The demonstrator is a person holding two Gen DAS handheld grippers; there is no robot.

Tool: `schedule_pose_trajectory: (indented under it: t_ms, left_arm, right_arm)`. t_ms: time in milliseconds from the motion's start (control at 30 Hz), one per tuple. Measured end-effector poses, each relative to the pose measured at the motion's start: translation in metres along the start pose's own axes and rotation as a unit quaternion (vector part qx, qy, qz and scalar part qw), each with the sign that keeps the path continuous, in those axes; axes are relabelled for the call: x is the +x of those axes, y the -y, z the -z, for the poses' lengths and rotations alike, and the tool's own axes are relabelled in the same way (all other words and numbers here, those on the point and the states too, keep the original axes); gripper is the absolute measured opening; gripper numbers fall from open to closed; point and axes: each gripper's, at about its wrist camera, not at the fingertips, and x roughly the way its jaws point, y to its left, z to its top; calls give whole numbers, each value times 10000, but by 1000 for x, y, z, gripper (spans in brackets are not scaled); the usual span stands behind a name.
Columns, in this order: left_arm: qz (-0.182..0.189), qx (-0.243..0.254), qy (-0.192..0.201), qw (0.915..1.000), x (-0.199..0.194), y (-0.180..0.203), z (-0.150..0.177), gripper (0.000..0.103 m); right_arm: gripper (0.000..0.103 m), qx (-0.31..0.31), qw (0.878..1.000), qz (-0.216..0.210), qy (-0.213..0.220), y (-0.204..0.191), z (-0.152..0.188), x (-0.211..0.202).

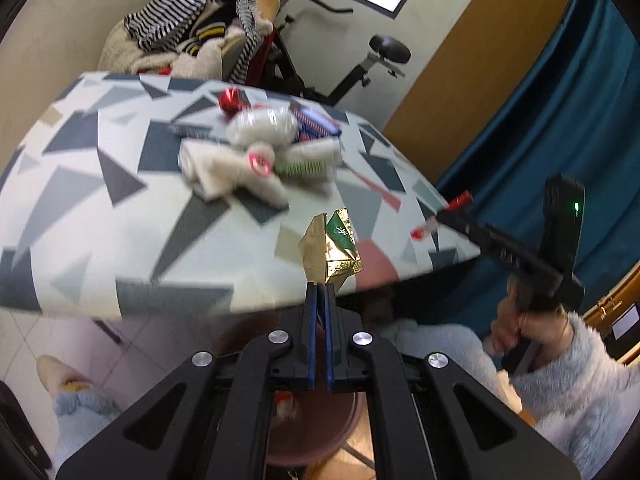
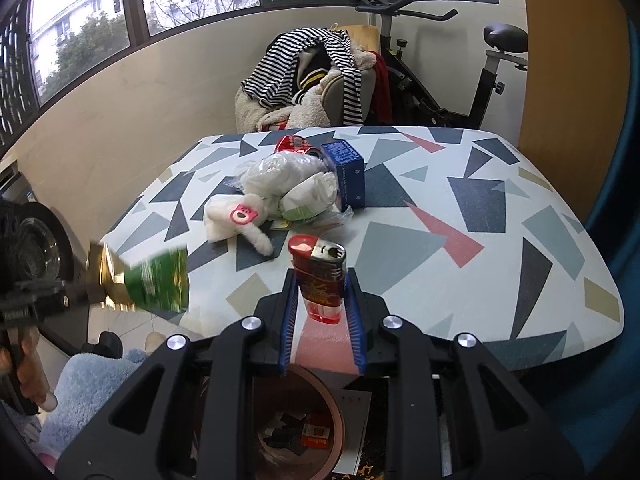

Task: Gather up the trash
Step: 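Grasp the green-gold snack wrapper with the left gripper and drop it into the bin, then lower the red lighter into the brown bin and open the right gripper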

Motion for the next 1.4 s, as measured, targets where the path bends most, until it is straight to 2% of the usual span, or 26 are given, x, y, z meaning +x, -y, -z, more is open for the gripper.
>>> schedule_pose_trajectory:
  t_ms: [367,467,833,867,933,967,1000,1067,1167,1233,1400]
  left_arm:
    - [-160,416,-625,9970,20,11,44,4]
    - [-210,376,-765,9961,28,7,46,4]
    - [-47,306,-885,9956,42,4,46,4]
    - [-35,306,-875,9957,43,3,46,7]
    - [20,201,-846,9962,45,0,44,31]
    - [-20,160,-757,9970,43,-1,43,60]
    - [-47,145,-658,9977,40,-2,41,68]
    - [-86,90,-423,9990,31,-3,35,71]
    - [-349,71,-85,9993,15,-5,25,84]
    - [-485,105,96,9987,6,-5,19,97]
    - [-869,282,382,9951,-17,0,8,97]
  right_arm:
    - [26,-36,9999,-20,-148,-7,16,-1]
    - [26,-48,9999,-27,-162,-8,18,-1]
    - [26,8,9998,11,-184,-4,20,-2]
    - [26,13,9998,5,-187,-4,20,-2]
    - [26,12,9998,-6,-200,-4,20,-2]
    - [26,4,9998,-7,-204,-4,20,-2]
    - [26,-4,9998,-10,-208,-4,20,-2]
    - [26,-20,9998,-16,-218,-4,23,-3]
    - [26,-16,9996,-26,-268,-5,27,-2]
    - [26,-1,9995,-35,-307,-6,29,-1]
    - [26,29,9986,-135,-511,-12,38,6]
